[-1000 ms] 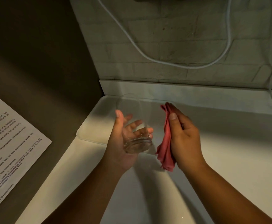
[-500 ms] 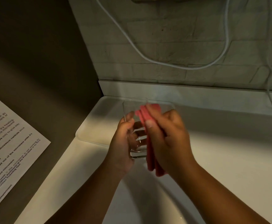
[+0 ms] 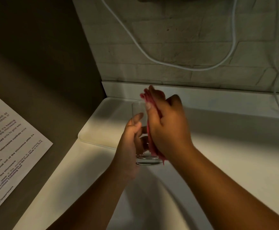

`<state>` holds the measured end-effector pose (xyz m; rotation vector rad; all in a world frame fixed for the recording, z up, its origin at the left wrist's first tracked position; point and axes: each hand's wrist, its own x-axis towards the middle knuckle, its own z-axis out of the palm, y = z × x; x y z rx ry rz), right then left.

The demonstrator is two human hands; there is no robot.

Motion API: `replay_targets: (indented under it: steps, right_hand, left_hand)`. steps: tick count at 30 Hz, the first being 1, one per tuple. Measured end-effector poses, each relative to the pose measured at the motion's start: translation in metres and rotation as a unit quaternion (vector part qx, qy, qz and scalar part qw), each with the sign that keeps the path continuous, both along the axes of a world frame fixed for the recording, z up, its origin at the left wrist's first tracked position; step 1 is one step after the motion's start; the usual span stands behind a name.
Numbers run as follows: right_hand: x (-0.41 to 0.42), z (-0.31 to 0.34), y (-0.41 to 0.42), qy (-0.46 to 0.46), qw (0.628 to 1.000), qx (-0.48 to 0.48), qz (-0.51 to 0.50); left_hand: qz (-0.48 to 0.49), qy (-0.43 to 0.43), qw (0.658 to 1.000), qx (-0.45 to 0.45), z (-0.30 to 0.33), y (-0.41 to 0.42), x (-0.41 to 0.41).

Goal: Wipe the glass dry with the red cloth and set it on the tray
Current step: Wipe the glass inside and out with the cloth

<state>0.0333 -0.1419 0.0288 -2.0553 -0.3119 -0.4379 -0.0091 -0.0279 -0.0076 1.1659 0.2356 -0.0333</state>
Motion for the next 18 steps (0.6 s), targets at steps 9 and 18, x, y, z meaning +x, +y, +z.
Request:
replay_targets:
  steps: [9,18]
  right_hand:
    - [-0.014,-0.027,-0.004,0.192,0.955,0.215,0.069]
    - [-0.016,-0.018,-0.001,-0.076,0.995,-0.047,0.049]
  left_hand:
    - [0.023,0.02,0.999,0.042,0.01,0.006,0.003]
    - [-0.027,0.025,0.998,0.056,0.001,0.009,0.001]
